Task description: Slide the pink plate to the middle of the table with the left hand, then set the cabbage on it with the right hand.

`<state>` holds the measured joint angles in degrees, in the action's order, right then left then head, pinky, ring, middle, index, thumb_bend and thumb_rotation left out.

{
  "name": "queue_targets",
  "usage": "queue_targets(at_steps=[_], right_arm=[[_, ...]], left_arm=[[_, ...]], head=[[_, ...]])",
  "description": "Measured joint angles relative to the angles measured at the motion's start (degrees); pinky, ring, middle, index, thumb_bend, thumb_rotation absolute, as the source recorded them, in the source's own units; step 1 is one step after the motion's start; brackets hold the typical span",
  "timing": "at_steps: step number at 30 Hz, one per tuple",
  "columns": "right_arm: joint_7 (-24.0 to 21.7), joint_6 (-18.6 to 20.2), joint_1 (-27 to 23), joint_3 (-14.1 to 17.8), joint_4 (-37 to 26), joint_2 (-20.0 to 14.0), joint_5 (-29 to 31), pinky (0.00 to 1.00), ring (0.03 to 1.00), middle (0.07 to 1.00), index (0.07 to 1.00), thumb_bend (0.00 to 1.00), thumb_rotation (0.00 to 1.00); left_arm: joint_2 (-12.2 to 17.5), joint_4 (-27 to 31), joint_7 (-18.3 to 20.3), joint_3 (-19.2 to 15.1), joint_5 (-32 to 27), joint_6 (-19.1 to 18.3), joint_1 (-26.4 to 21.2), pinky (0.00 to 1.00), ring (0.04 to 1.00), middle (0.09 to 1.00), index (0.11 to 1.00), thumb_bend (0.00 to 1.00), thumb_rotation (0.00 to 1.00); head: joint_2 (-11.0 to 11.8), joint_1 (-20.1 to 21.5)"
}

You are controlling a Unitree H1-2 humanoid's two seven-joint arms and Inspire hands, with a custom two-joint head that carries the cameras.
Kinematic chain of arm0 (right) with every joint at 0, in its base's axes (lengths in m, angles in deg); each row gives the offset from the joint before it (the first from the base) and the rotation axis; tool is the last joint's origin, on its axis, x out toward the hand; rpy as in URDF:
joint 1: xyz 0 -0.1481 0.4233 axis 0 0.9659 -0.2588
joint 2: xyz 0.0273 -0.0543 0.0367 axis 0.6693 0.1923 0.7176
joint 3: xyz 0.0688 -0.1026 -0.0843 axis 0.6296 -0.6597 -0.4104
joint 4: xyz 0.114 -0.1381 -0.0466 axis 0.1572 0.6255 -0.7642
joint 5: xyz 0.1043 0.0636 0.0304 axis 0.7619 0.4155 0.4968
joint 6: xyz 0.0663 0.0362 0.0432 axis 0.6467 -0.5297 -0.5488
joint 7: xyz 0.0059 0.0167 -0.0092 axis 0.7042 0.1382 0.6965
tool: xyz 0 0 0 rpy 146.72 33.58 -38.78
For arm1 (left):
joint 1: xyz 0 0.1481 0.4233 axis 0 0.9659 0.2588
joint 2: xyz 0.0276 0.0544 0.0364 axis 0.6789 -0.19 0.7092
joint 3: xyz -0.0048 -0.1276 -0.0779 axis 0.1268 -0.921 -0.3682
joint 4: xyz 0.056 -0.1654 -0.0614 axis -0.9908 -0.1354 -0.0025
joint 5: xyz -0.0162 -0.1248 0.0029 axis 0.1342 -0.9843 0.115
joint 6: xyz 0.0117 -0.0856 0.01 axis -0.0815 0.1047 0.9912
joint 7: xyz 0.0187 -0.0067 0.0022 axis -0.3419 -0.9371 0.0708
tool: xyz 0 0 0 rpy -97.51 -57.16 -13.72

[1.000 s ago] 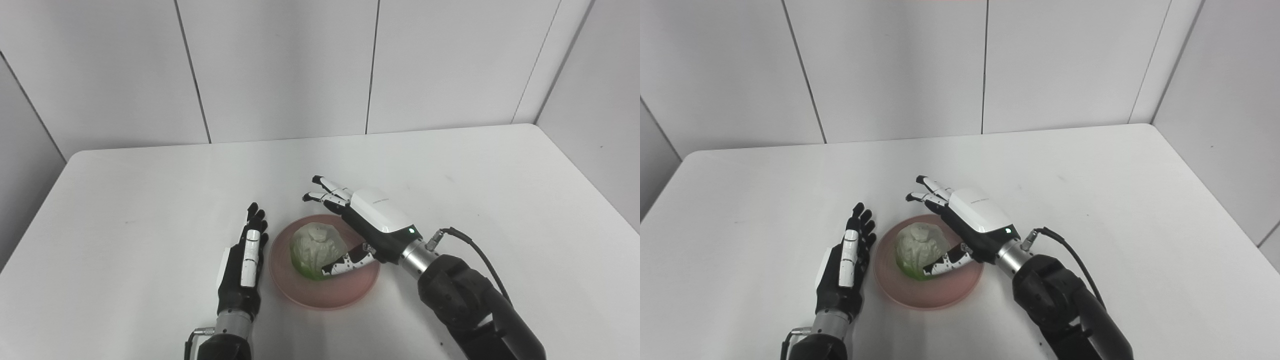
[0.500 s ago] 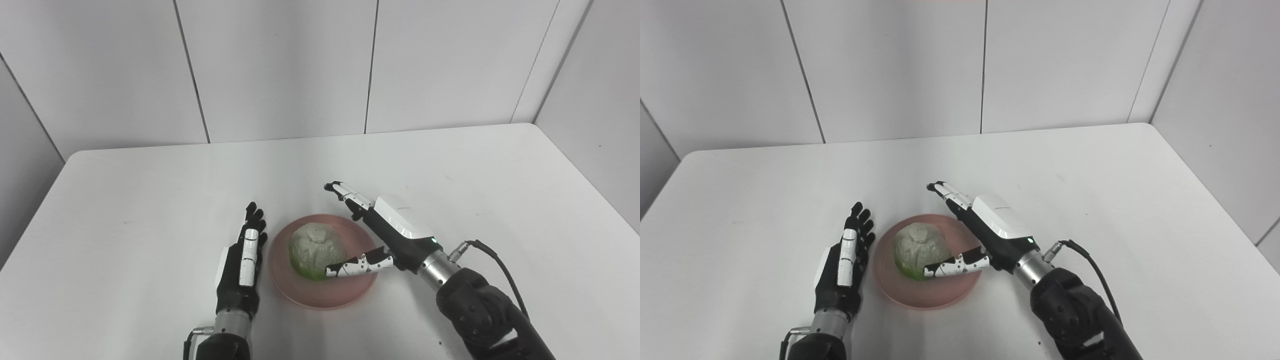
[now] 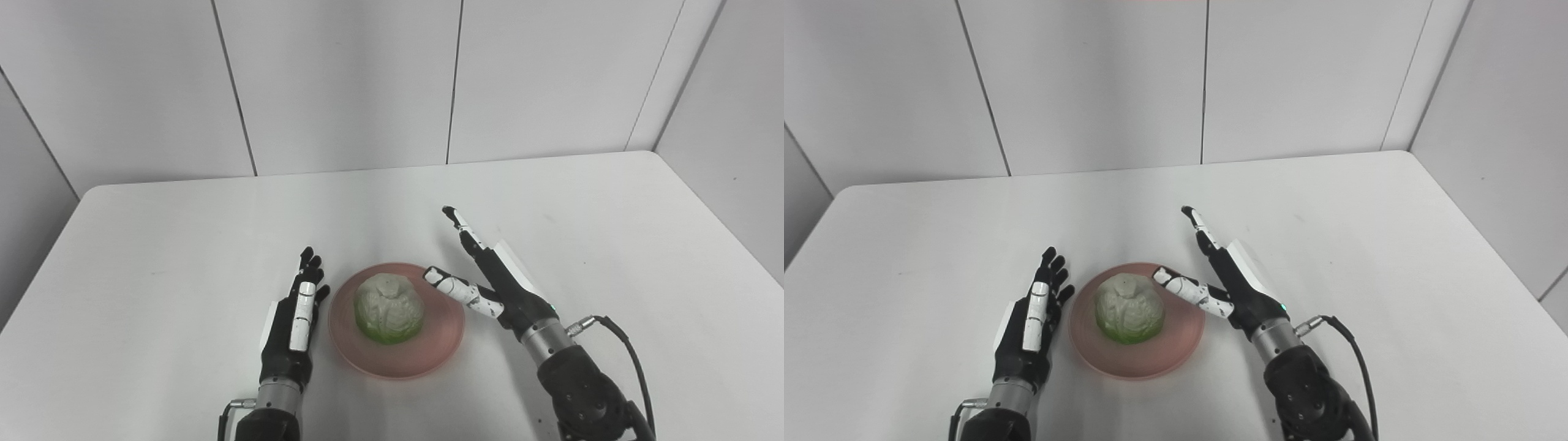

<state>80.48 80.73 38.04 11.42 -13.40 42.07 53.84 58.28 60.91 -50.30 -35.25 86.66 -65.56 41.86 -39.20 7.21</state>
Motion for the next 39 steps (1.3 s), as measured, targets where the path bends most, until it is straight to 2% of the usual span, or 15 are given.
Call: queue_targets(at_steps=[4,8,12,16,20,25,28,39], right_arm=[[3.92,0.6,2.08,0.93,0.38,3.72,-0.55,1.0,1.0,1.0,1.0,0.69,1.0],[6.45,1.03,3.17,2.18,0.72,5.93,0.51,1.0,1.0,1.0,1.0,0.65,1.0],[7.67,0.69,3.7,4.83,2.7,8.46,8.79,1.0,1.0,1.0,1.0,0.65,0.98],[8.29,-0.97,4.55,7.11,4.51,11.83,17.83,1.0,1.0,1.0,1.0,0.64,0.86],[8.97,-3.14,4.99,8.91,6.09,14.29,24.65,1.0,0.999,1.0,1.0,0.71,0.84],[8.99,-4.32,5.0,9.4,7.42,13.66,27.96,1.0,1.0,1.0,1.0,0.65,0.92],[8.89,-4.75,4.99,9.45,8.19,13.01,29.63,1.0,1.0,1.0,1.0,0.62,0.93],[8.11,-7.24,4.69,8.88,10.02,10.73,31.06,1.0,1.0,1.0,1.0,0.63,0.95]], left_arm=[[0.24,-0.01,0.48,-0.04,-0.11,0.15,0.0,1.0,1.0,1.0,1.0,0.67,1.0],[0.25,-0.02,0.49,-0.16,-0.16,0.17,0.0,1.0,1.0,1.0,1.0,0.7,0.99],[0.24,0.07,0.49,-0.16,-0.15,0.09,0.01,1.0,1.0,1.0,1.0,0.7,1.0],[0.24,0.07,0.52,-0.25,-0.16,0.11,0.0,1.0,1.0,1.0,1.0,0.72,1.0],[0.2,0.27,0.61,-0.27,-0.25,-0.19,0.01,1.0,1.0,1.0,1.0,0.66,1.0],[0.22,0.23,0.69,-0.22,-0.25,-0.01,0.02,1.0,1.0,1.0,1.0,0.67,1.0],[0.22,0.23,0.68,-0.21,-0.24,-0.02,0.02,1.0,1.0,1.0,1.0,0.67,1.0],[0.22,0.21,0.65,-0.18,-0.22,-0.02,0.02,1.0,1.0,1.0,1.0,0.65,1.0]], head=[[-0.09,0.26],[-0.09,0.18],[-0.09,0.35],[-0.09,0.44],[0.0,0.26],[-0.09,0.18],[-0.09,0.09],[-0.18,0.09]])
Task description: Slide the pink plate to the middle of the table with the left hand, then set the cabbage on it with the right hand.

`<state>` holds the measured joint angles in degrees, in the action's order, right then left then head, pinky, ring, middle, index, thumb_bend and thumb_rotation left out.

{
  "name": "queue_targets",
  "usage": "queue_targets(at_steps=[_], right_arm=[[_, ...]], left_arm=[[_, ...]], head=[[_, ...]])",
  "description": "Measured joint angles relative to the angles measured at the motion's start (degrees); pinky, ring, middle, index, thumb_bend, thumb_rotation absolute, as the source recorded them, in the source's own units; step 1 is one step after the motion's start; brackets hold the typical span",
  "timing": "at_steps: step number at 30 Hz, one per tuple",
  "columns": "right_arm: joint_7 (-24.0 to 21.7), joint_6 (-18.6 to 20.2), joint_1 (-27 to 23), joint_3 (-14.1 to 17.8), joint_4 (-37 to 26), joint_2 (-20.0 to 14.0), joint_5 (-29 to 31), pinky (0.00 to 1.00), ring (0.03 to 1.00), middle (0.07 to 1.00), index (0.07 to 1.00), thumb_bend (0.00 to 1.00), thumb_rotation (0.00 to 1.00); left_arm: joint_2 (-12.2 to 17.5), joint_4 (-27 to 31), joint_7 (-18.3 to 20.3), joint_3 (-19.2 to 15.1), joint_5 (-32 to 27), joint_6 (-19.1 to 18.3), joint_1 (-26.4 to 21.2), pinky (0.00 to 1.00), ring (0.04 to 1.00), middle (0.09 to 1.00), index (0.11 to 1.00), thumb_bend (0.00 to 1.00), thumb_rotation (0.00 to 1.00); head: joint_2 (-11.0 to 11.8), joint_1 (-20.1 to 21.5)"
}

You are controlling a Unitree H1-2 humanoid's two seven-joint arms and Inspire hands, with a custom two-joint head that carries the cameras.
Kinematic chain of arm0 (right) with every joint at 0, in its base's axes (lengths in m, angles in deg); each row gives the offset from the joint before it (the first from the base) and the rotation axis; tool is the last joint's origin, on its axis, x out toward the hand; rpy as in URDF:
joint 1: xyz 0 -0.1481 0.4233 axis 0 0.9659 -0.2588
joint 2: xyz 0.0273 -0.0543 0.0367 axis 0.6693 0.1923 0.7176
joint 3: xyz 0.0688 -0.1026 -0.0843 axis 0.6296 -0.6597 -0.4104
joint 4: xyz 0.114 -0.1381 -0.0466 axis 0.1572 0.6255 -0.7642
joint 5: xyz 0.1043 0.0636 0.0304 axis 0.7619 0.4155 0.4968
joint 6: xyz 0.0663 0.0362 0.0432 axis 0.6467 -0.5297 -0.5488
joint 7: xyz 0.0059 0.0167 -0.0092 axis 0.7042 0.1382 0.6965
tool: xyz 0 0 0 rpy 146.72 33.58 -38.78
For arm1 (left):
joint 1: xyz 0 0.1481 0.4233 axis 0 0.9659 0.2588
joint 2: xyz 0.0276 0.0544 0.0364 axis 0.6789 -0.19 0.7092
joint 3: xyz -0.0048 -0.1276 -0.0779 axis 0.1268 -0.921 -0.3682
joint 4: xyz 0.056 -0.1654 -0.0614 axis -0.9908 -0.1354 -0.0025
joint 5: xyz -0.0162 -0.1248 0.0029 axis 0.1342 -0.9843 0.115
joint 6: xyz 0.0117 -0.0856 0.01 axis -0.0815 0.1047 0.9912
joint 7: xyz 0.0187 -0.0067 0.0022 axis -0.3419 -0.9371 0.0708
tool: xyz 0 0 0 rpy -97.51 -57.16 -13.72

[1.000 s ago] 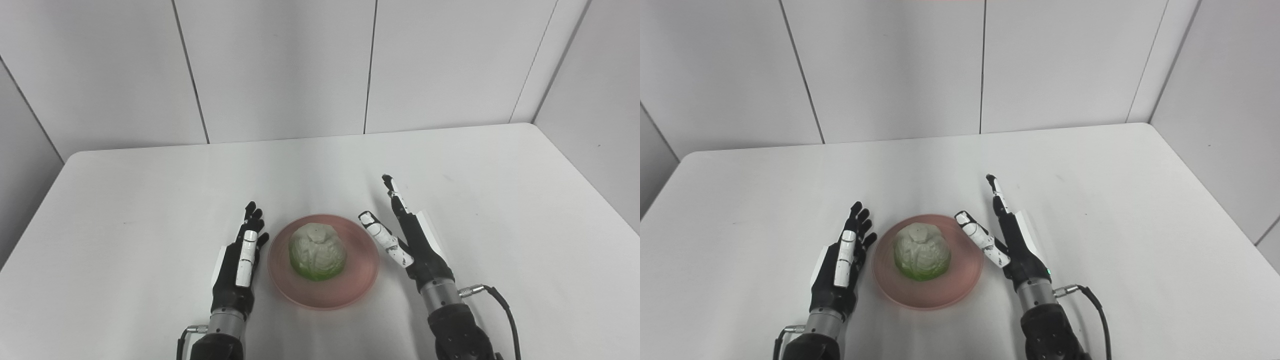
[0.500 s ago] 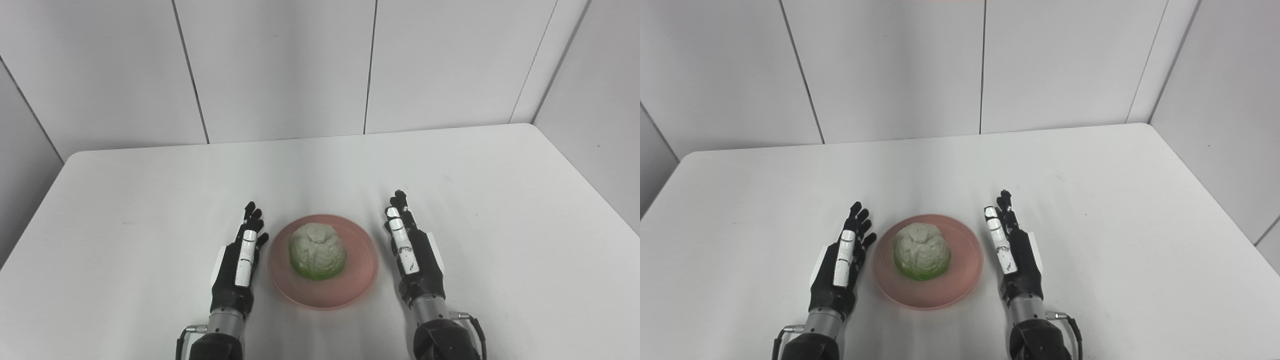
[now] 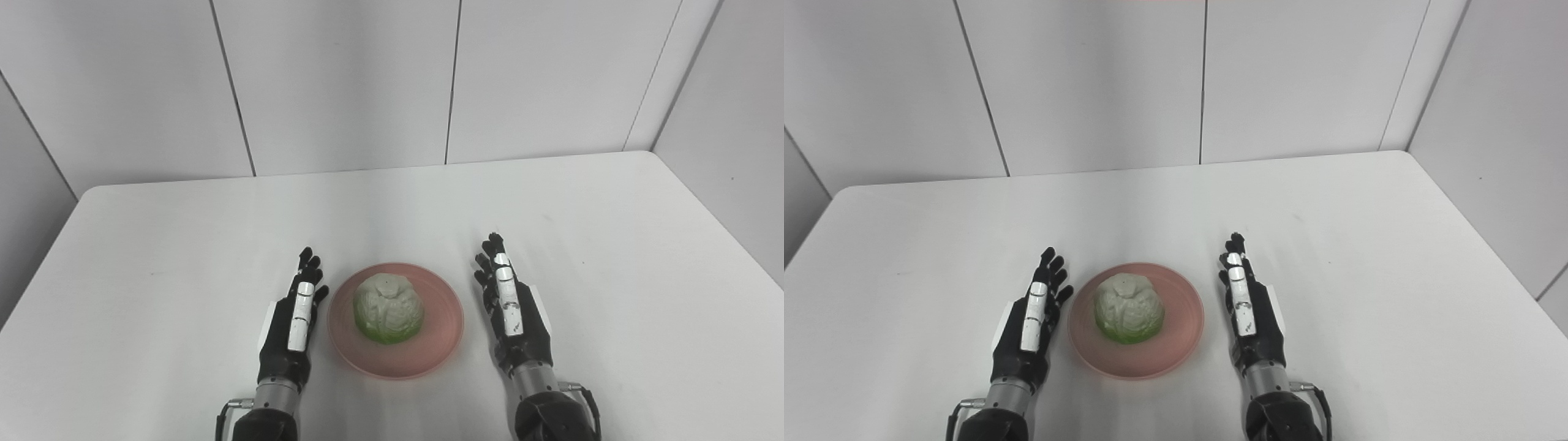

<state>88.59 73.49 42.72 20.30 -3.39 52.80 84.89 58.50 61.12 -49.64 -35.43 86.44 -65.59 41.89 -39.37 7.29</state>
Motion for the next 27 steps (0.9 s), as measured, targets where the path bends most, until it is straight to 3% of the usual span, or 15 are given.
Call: queue_targets(at_steps=[17,27], right_arm=[[0.34,0.11,-0.14,-1.27,0.29,-0.54,-0.41,1.0,1.0,1.0,0.98,0.71,0.86],[0.33,0.11,-0.13,-1.61,0.29,-0.71,-0.43,1.0,1.0,1.0,0.993,0.72,0.9]], left_arm=[[0.01,-0.4,-0.02,0.07,0.05,0.63,0.0,1.0,1.0,1.0,1.0,0.66,1.0],[0.08,-0.69,0.03,0.05,0.05,1.04,-0.01,1.0,1.0,1.0,1.0,0.67,1.0]], head=[[0.0,-0.26],[0.0,-0.09]])
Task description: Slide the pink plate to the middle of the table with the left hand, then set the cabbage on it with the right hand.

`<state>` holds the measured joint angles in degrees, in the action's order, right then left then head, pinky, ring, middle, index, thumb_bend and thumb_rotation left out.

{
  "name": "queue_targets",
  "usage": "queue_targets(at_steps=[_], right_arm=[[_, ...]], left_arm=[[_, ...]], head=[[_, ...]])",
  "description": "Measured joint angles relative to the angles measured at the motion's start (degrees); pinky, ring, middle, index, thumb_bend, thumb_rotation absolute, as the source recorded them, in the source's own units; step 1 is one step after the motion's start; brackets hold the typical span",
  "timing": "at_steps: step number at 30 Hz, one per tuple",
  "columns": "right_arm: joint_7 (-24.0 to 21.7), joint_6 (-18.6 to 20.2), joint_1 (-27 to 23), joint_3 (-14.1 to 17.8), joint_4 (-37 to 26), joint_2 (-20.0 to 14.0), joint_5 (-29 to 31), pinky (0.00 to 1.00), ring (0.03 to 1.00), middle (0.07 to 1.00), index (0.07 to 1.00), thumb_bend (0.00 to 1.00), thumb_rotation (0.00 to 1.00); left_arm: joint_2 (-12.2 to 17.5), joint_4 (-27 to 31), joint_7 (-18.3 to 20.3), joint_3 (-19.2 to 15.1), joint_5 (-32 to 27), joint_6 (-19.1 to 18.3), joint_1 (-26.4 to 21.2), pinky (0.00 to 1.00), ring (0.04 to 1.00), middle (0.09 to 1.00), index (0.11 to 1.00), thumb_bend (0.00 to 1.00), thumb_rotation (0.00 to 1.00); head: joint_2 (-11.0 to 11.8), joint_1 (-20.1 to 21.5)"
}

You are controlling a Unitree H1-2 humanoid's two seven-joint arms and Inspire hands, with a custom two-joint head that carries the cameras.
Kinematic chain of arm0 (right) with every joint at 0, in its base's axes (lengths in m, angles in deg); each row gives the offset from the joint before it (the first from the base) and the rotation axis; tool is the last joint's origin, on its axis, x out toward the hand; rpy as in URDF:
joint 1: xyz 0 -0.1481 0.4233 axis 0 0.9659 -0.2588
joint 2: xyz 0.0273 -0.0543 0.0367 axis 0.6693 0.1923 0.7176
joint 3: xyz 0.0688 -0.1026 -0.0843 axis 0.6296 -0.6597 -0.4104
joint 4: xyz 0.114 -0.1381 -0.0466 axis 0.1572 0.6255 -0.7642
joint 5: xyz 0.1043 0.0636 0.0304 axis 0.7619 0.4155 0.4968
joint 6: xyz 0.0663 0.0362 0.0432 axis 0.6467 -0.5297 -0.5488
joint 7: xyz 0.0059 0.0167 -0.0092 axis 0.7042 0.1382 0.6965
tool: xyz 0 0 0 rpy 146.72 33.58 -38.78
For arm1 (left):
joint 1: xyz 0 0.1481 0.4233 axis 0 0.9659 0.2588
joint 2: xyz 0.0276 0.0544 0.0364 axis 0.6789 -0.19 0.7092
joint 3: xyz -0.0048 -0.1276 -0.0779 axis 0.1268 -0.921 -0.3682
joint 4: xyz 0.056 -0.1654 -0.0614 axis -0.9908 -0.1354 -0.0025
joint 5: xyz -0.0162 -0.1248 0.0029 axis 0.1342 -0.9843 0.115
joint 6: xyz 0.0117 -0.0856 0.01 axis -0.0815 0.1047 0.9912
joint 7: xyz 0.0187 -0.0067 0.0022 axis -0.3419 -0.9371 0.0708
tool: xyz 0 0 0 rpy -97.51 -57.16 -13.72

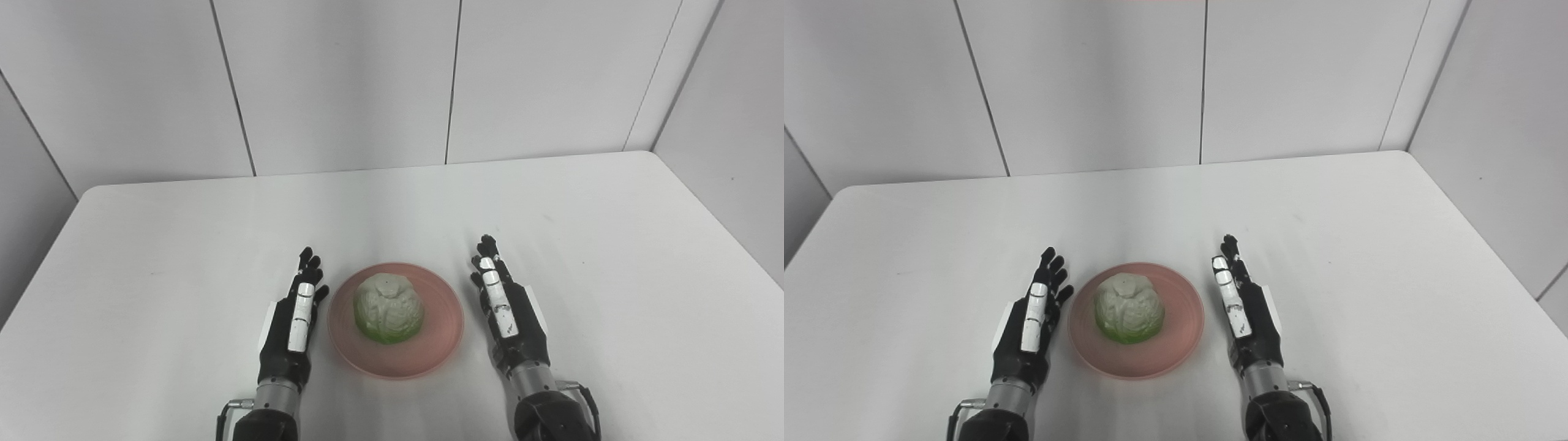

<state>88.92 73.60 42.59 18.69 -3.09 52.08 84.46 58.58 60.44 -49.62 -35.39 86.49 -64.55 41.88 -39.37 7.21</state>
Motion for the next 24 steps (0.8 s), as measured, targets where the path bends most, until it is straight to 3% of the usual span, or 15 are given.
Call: queue_targets(at_steps=[11,16,19,24], right_arm=[[0.05,-0.02,0.0,-0.32,0.02,-0.38,0.55,1.0,0.998,1.0,0.979,0.72,0.85],[0.15,-0.02,0.01,0.4,0.01,-0.49,1.65,1.0,1.0,1.0,0.991,0.72,0.83],[-0.05,-0.01,0.01,0.4,-0.01,-0.77,2.06,1.0,1.0,1.0,0.989,0.75,0.82],[-0.04,0.0,0.02,0.41,-0.09,-1.08,2.73,1.0,0.999,1.0,0.988,0.74,0.84]], left_arm=[[0.24,-0.27,-0.22,0.12,1.22,0.65,-0.01,1.0,1.0,1.0,1.0,0.69,1.0],[-0.7,0.36,-1.17,-0.08,1.27,-0.66,0.0,1.0,1.0,1.0,1.0,0.65,1.0],[-1.27,0.48,-1.47,0.17,1.48,-0.77,0.0,1.0,1.0,1.0,1.0,0.57,1.0],[-1.23,0.22,-1.51,0.07,1.46,-0.37,-0.01,1.0,1.0,1.0,1.0,0.6,1.0]], head=[[-0.18,-1.32],[-0.09,-5.53],[-0.09,-4.75],[0.09,-4.22]])
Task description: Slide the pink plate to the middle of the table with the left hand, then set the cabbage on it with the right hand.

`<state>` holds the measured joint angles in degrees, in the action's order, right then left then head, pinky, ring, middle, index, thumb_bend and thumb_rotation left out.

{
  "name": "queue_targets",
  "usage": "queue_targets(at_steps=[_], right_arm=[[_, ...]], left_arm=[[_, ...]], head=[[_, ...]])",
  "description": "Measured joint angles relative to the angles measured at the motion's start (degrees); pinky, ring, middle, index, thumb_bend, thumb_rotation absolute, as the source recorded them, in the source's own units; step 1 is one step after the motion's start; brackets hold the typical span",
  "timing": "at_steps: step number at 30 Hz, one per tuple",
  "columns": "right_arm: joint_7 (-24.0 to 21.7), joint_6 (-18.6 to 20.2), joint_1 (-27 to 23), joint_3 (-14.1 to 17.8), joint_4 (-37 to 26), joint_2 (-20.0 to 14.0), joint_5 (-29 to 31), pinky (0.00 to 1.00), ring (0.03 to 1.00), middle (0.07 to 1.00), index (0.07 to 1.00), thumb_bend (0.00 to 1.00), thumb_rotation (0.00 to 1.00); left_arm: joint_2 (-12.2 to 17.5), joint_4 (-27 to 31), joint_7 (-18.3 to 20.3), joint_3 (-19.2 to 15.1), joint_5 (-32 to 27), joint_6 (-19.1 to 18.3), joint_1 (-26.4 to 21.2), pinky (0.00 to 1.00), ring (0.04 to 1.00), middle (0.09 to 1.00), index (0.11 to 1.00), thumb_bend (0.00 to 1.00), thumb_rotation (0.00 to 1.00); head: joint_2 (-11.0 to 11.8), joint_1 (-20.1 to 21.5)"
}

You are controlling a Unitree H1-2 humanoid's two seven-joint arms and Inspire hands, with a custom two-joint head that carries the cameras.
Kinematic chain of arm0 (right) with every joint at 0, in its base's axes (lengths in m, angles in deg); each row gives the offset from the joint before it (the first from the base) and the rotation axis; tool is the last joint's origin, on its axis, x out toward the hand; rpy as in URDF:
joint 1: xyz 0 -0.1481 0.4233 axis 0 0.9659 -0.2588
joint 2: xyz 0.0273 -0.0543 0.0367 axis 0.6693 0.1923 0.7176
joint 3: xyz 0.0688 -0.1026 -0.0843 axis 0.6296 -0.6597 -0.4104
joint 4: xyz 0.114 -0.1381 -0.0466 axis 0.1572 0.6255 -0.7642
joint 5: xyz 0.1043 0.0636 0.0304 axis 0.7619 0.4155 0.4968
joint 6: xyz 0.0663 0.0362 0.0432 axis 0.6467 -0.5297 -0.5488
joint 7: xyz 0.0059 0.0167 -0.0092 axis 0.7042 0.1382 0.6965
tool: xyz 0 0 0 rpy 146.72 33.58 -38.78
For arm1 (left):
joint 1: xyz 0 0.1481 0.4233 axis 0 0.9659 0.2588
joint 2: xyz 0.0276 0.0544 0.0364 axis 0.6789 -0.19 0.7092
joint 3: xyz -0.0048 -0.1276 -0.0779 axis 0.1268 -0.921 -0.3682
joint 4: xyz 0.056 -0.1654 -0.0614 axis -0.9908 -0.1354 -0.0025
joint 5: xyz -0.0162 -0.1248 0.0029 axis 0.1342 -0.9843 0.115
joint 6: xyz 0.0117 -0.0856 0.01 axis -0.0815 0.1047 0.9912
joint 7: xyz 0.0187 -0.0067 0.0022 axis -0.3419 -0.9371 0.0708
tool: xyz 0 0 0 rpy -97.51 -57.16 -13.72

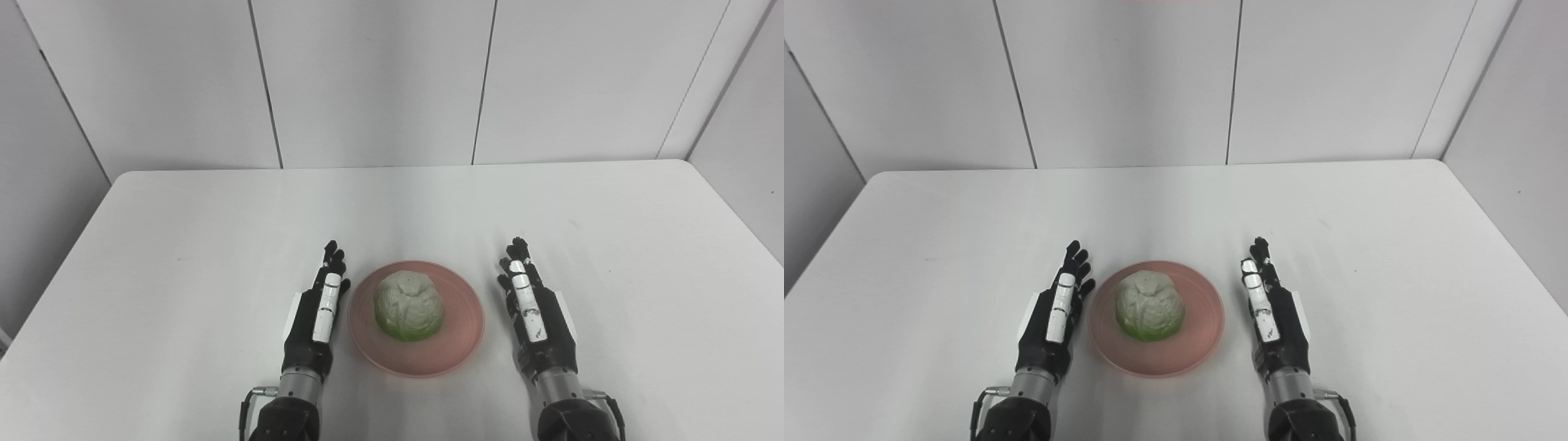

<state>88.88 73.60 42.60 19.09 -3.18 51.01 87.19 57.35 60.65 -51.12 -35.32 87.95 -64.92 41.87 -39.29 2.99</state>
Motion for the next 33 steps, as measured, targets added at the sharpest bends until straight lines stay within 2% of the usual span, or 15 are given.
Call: queue_targets(at_steps=[3,15,23,29,33], right_arm=[[-0.01,0.0,0.0,-0.17,0.0,-0.02,-0.04,1.0,1.0,1.0,0.984,0.73,0.83],[0.18,0.01,0.0,-0.14,0.0,0.28,0.16,1.0,1.0,1.0,0.988,0.72,0.82],[0.46,-0.01,0.0,0.3,0.06,0.87,0.6,1.0,0.996,1.0,0.982,0.72,0.78],[0.52,-0.01,-0.01,0.38,0.06,1.04,0.92,1.0,0.996,1.0,0.987,0.72,0.77],[0.52,-0.01,-0.02,0.63,0.06,1.05,1.04,1.0,0.991,1.0,0.979,0.72,0.78]], left_arm=[[0.12,0.0,0.01,-0.01,0.0,-0.03,-0.01,1.0,1.0,1.0,1.0,0.63,1.0],[0.81,-0.3,0.68,-0.16,-0.28,0.1,-0.22,1.0,1.0,1.0,1.0,0.63,1.0],[0.89,-0.49,0.52,-0.21,-0.23,0.58,-0.27,1.0,1.0,1.0,1.0,0.7,1.0],[0.95,-0.48,0.58,-0.17,-0.29,3.03,-0.08,1.0,1.0,1.0,1.0,0.6,1.0],[1.23,-0.49,1.33,0.14,-0.28,6.71,0.39,1.0,1.0,1.0,1.0,0.64,1.0]], head=[[0.0,0.26],[0.0,1.14],[0.0,1.14],[-0.09,1.14],[0.0,1.14]])
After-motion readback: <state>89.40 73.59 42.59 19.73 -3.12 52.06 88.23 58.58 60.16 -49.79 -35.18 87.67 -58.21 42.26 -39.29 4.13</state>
